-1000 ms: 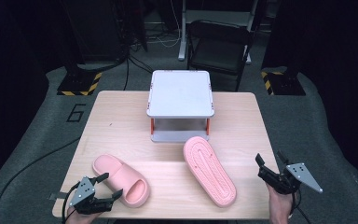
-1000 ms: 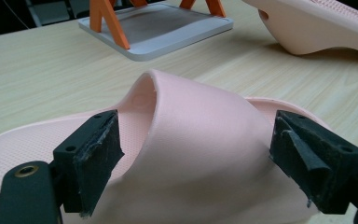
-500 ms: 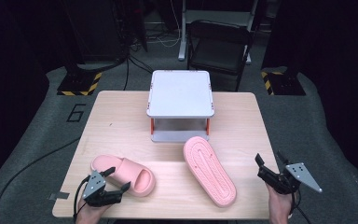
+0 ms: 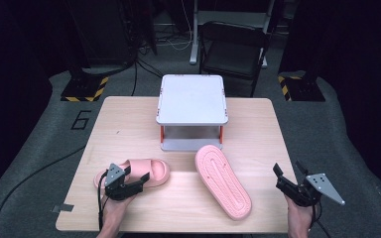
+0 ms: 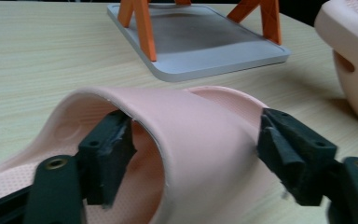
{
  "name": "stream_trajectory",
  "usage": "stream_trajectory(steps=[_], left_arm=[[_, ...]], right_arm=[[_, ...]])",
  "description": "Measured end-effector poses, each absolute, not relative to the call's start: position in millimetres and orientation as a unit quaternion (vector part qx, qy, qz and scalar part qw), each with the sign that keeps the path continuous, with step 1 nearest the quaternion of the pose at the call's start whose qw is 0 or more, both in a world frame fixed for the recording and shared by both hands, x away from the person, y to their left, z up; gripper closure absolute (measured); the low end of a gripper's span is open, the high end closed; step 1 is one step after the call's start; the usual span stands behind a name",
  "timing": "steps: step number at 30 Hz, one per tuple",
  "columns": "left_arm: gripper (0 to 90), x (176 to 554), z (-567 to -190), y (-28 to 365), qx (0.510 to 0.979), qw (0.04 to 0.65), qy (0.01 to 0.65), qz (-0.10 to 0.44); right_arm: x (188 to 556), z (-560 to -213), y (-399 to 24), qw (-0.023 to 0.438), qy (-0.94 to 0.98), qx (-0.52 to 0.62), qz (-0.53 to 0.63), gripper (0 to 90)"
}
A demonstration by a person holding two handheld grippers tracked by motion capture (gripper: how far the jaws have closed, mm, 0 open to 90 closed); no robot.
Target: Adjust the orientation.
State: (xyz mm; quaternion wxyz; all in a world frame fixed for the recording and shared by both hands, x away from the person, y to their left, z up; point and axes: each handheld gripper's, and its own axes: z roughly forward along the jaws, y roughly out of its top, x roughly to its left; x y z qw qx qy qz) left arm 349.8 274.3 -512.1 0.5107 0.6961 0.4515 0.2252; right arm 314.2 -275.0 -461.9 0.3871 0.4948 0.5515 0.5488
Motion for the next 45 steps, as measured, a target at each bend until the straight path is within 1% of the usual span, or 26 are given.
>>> stream_trajectory(steps=[4,5,8,10,11,13,14,15,16,21,23,24,27,28,30,31,32,33,36,38,41,42,43,45], left_arm=[[29.7,345,-513,279,0.708,0.502,0.441,0.227],[30.9,343,-516,284,0.718,0.495,0.437,0.218],[40.6,338,-521,288,0.728,0.496,0.424,0.212],[42.7,337,-520,288,0.729,0.495,0.420,0.217],[47.1,336,-519,287,0.730,0.494,0.418,0.218],[61.5,336,-519,286,0.729,0.501,0.416,0.214],[66.0,335,-518,284,0.727,0.502,0.416,0.215],[66.0,334,-518,281,0.729,0.498,0.415,0.218],[70.5,333,-516,276,0.730,0.492,0.420,0.220],[75.5,329,-513,269,0.722,0.488,0.433,0.232],[75.9,328,-513,267,0.715,0.492,0.441,0.226],[72.9,327,-512,266,0.715,0.493,0.444,0.221],[50.8,321,-507,269,0.716,0.484,0.452,0.221],[46.9,319,-505,274,0.715,0.487,0.452,0.219],[46.1,314,-501,287,0.707,0.500,0.451,0.215],[45.7,312,-498,293,0.699,0.506,0.452,0.226],[45.2,312,-498,293,0.699,0.506,0.452,0.226],[44.5,313,-493,307,0.696,0.505,0.453,0.236],[44.3,328,-494,323,0.705,0.493,0.448,0.243],[46.2,342,-500,329,0.716,0.477,0.448,0.244],[53.8,360,-505,331,0.722,0.468,0.457,0.227],[58.6,365,-505,330,0.732,0.460,0.453,0.219],[60.6,369,-505,328,0.743,0.450,0.446,0.214],[65.8,372,-505,326,0.751,0.440,0.442,0.218]], right_arm=[[313,-461,-275,0.389,0.551,0.494,0.548,17.0],[313,-461,-276,0.391,0.551,0.494,0.547,17.1],[313,-461,-275,0.389,0.551,0.495,0.547,17.5],[313,-461,-275,0.390,0.553,0.493,0.547,17.7],[313,-461,-274,0.390,0.553,0.494,0.547,17.8],[313,-461,-274,0.391,0.553,0.493,0.547,18.0],[313,-461,-274,0.392,0.554,0.492,0.546,18.1],[313,-461,-274,0.392,0.554,0.492,0.546,18.1],[313,-461,-274,0.390,0.553,0.492,0.547,18.1],[313,-461,-276,0.389,0.551,0.495,0.549,18.4],[313,-461,-276,0.389,0.551,0.494,0.548,18.5],[313,-461,-276,0.389,0.552,0.493,0.548,18.6],[313,-460,-275,0.389,0.553,0.493,0.548,18.6],[313,-461,-275,0.389,0.553,0.492,0.548,18.6],[313,-461,-274,0.387,0.554,0.492,0.549,18.7],[313,-461,-275,0.389,0.554,0.492,0.548,18.7],[313,-461,-275,0.389,0.554,0.492,0.548,18.7],[312,-460,-274,0.391,0.553,0.491,0.548,18.8],[312,-460,-273,0.390,0.554,0.491,0.548,18.9],[311,-460,-273,0.389,0.556,0.489,0.548,19.1],[309,-460,-274,0.391,0.554,0.490,0.547,19.2],[308,-460,-276,0.393,0.554,0.490,0.546,19.2],[306,-460,-277,0.392,0.552,0.494,0.545,19.2],[305,-460,-279,0.395,0.552,0.493,0.545,19.2]])
